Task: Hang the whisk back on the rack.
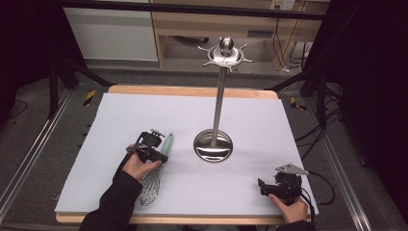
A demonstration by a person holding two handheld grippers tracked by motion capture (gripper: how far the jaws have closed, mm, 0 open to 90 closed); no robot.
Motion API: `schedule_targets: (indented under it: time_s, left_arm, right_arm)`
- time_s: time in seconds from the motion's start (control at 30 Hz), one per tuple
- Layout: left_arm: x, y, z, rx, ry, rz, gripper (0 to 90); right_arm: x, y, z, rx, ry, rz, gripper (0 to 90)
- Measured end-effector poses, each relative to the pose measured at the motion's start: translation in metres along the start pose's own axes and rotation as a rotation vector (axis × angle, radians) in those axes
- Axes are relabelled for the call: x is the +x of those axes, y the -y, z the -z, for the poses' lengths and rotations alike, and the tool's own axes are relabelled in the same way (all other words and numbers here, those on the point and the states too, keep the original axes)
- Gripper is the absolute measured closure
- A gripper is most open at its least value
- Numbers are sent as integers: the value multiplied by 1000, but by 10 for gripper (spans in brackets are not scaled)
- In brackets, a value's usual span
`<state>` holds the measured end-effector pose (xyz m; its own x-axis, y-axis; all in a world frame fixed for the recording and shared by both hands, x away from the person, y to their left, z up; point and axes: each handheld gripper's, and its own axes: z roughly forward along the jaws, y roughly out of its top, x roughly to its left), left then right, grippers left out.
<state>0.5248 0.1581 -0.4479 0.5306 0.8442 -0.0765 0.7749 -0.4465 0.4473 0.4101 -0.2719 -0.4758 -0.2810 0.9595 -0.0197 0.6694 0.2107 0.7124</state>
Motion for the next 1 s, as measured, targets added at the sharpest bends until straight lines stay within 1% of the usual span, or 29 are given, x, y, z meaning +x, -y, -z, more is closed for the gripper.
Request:
schedule_targets:
  time_s: [0.17, 0.33, 0.43, 0.73, 0.83, 0.87, 0.93, 1.0]
  left_arm:
    - [0, -1, -4, 10, 9, 12, 600]
    - [-1, -1, -4, 14, 2, 17, 611]
    - [-2, -2, -5, 16, -5, 30, 619]
    - [-2, -2, -5, 11, -4, 46, 630]
    - [-1, -2, -4, 13, 13, 48, 638]
    - [-2, -2, -3, 15, 16, 39, 642]
    - [-4, -1, -1, 11, 8, 29, 649]
    - [-6, -1, 1, -2, 9, 25, 658]
  right_arm:
    - [0, 0, 0, 2, 1, 2, 86]
    - [0, 0, 0, 2, -1, 3, 86]
    - [1, 0, -1, 5, -2, 2, 86]
    - [1, 0, -1, 6, -4, 7, 86]
    - [1, 0, -1, 8, -6, 9, 86]
    - [1, 0, -1, 8, -6, 8, 86]
    - [1, 0, -1, 11, -7, 7, 86]
    - [1, 0, -2, 13, -8, 8, 86]
